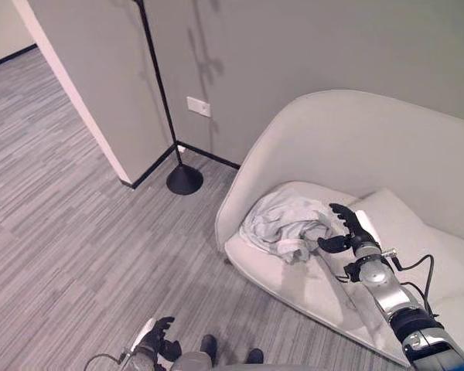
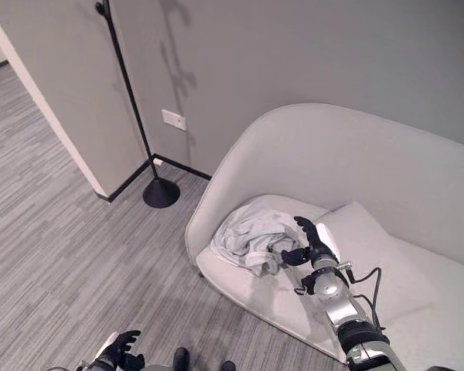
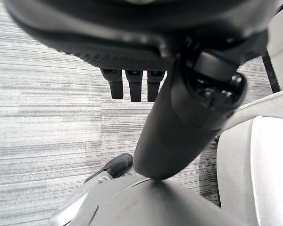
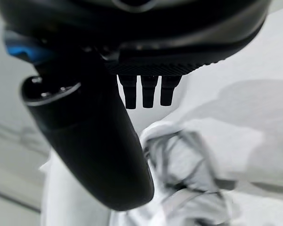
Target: Hang the clothes on the sofa on the clothes rack.
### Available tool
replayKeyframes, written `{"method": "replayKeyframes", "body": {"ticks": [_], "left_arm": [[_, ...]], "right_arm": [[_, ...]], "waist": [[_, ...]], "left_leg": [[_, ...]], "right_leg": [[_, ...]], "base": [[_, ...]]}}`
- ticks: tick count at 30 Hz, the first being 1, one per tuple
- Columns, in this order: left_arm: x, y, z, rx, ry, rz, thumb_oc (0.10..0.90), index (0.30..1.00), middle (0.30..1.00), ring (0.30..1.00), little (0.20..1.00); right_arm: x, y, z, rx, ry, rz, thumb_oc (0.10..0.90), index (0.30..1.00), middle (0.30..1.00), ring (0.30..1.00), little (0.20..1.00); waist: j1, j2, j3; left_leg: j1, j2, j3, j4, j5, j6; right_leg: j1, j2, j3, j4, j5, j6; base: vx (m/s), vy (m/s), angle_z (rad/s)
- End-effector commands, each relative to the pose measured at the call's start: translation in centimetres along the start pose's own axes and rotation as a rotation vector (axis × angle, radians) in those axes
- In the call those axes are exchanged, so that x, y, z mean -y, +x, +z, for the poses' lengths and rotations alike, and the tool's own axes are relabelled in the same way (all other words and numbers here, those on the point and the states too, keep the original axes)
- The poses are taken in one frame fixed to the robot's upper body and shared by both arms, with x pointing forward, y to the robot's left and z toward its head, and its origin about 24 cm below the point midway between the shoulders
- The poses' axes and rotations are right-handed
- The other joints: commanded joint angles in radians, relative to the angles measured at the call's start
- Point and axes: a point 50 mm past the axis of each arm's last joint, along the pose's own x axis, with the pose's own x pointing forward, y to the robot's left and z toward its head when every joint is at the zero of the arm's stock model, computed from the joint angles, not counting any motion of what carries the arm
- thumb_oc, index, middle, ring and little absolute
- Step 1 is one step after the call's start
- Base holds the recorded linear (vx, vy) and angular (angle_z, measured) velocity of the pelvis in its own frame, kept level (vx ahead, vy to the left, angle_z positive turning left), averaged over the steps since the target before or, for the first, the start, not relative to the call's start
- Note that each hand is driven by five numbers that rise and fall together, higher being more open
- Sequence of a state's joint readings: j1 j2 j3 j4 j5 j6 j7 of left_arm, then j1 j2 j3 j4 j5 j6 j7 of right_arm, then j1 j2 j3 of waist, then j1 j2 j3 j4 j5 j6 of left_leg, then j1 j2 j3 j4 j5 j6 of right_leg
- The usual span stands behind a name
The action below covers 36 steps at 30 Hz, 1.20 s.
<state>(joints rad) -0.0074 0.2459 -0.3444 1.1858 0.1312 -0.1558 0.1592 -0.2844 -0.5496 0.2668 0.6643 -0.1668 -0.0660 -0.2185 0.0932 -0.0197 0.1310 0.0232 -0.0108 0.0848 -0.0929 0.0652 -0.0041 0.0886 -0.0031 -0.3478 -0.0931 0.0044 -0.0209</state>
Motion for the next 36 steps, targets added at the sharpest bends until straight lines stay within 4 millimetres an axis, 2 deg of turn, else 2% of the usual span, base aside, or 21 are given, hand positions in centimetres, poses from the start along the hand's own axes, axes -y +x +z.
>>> {"method": "replayKeyframes", "body": {"ticks": [1, 8, 13, 15, 17, 19, 22, 27, 28, 29, 34, 36], "left_arm": [[0.8, 0.3, 1.9, 0.093, 0.066, -0.039, 0.8, 0.9, 0.9, 0.9, 0.9], [0.7, 0.2, 1.2, 0.079, 0.096, -0.035, 0.8, 0.9, 0.9, 0.9, 0.9], [0.1, 0.5, 2.2, 0.112, 0.117, -0.018, 0.8, 0.9, 0.9, 0.9, 0.9], [0.0, 0.6, 2.5, 0.123, 0.119, -0.017, 0.8, 0.9, 0.9, 0.9, 0.9], [-0.1, 0.7, 3.8, 0.171, 0.12, -0.009, 0.8, 0.9, 0.9, 0.9, 0.9], [-0.2, 0.8, 4.3, 0.188, 0.119, -0.008, 0.8, 0.9, 0.9, 0.9, 0.9], [-0.4, 0.9, 7.1, 0.305, 0.127, 0.001, 0.8, 0.9, 0.9, 0.9, 0.9], [-0.6, 0.7, 8.1, 0.355, 0.134, 0.008, 0.8, 0.9, 0.9, 0.9, 0.9], [-0.7, 0.8, 8.0, 0.351, 0.134, 0.012, 0.8, 0.9, 0.9, 0.9, 0.9], [-0.8, 0.8, 8.0, 0.348, 0.135, 0.015, 0.8, 0.9, 0.9, 0.9, 0.9], [-1.3, 1.0, 7.7, 0.32, 0.118, 0.044, 0.8, 0.9, 0.9, 0.9, 0.9], [-1.7, 1.1, 7.5, 0.303, 0.094, 0.074, 0.8, 0.9, 0.9, 0.9, 0.9]], "right_arm": [[5.8, 1.9, 3.1, 0.163, -0.175, -0.163, 0.8, 0.9, 0.9, 0.9, 0.9], [9.0, 2.4, 2.7, 0.138, -0.338, -0.274, 0.8, 0.9, 0.9, 0.9, 0.9], [11.7, 3.0, 4.7, 0.19, -0.383, -0.345, 0.8, 0.9, 0.9, 0.9, 0.9], [12.0, 3.2, 5.0, 0.188, -0.375, -0.349, 0.8, 0.9, 0.9, 0.9, 0.9], [12.0, 3.8, 5.1, 0.162, -0.347, -0.343, 0.8, 0.9, 0.9, 0.9, 0.9], [12.1, 4.0, 5.0, 0.149, -0.329, -0.344, 0.8, 0.9, 0.9, 0.9, 0.9], [12.8, 4.7, 5.2, 0.1, -0.261, -0.366, 0.8, 0.9, 0.9, 0.9, 0.9], [13.7, 5.1, 5.1, 0.048, -0.22, -0.381, 0.8, 0.9, 0.9, 0.9, 0.9], [13.9, 5.3, 4.8, 0.014, -0.193, -0.375, 0.505, 0.458, 0.458, 0.458, 0.458], [13.8, 5.4, 4.9, 0.003, -0.187, -0.366, 0.4, 0.3, 0.3, 0.3, 0.3], [13.4, 5.7, 4.8, -0.026, -0.166, -0.354, 0.4, 0.3, 0.3, 0.3, 0.3], [12.6, 5.7, 5.6, 0.025, -0.22, -0.352, 0.4, 0.3, 0.3, 0.3, 0.3]], "waist": [[0.035, -0.027, -0.03], [0.057, -0.032, 0.008], [0.067, -0.024, 0.046], [0.068, -0.02, 0.053], [0.074, -0.01, 0.072], [0.076, -0.006, 0.077], [0.089, 0.021, 0.104], [0.101, 0.041, 0.118], [0.106, 0.048, 0.124], [0.108, 0.05, 0.127], [0.108, 0.051, 0.128], [0.101, 0.045, 0.125]], "left_leg": [[-0.007, 0.036, 0.032, 0.006, -0.081, -0.043], [-0.056, 0.034, 0.006, 0.006, -0.065, -0.046], [-0.113, 0.037, -0.015, 0.006, -0.044, -0.054], [-0.125, 0.037, -0.02, 0.006, -0.039, -0.054], [-0.151, 0.037, -0.031, 0.006, -0.028, -0.057], [-0.162, 0.037, -0.035, 0.006, -0.023, -0.057], [-0.217, 0.031, -0.055, 0.006, -0.003, -0.061], [-0.257, 0.025, -0.067, 0.006, 0.007, -0.063], [-0.268, 0.022, -0.069, 0.006, 0.01, -0.064], [-0.273, 0.021, -0.07, 0.006, 0.011, -0.064], [-0.285, 0.017, -0.068, 0.006, 0.011, -0.063], [-0.279, 0.017, -0.064, 0.006, 0.006, -0.062]], "right_leg": [[0.05, -0.131, -0.002, 0.006, -0.02, 0.137], [0.014, -0.132, -0.028, 0.006, -0.009, 0.141], [-0.035, -0.133, -0.038, 0.006, 0.003, 0.141], [-0.046, -0.133, -0.04, 0.006, 0.006, 0.141], [-0.067, -0.135, -0.043, 0.006, 0.012, 0.141], [-0.077, -0.135, -0.043, 0.006, 0.014, 0.142], [-0.121, -0.139, -0.052, 0.006, 0.02, 0.143], [-0.156, -0.145, -0.056, 0.006, 0.027, 0.147], [-0.165, -0.148, -0.056, 0.006, 0.027, 0.148], [-0.17, -0.15, -0.056, 0.006, 0.028, 0.149], [-0.181, -0.152, -0.054, 0.006, 0.033, 0.151], [-0.175, -0.153, -0.053, 0.006, 0.029, 0.151]], "base": [[0.01, 0.034, 0.13], [-0.01, 0.01, 0.14], [-0.04, -0.003, 0.12], [-0.02, 0.004, 0.06], [-0.01, 0.005, 0.07], [0.0, 0.003, 0.11], [0.02, 0.012, 0.09], [0.06, 0.021, 0.09], [0.06, 0.035, 0.07], [0.06, 0.036, 0.02], [0.02, 0.018, 0.02], [0.0, 0.0, 0.0]]}}
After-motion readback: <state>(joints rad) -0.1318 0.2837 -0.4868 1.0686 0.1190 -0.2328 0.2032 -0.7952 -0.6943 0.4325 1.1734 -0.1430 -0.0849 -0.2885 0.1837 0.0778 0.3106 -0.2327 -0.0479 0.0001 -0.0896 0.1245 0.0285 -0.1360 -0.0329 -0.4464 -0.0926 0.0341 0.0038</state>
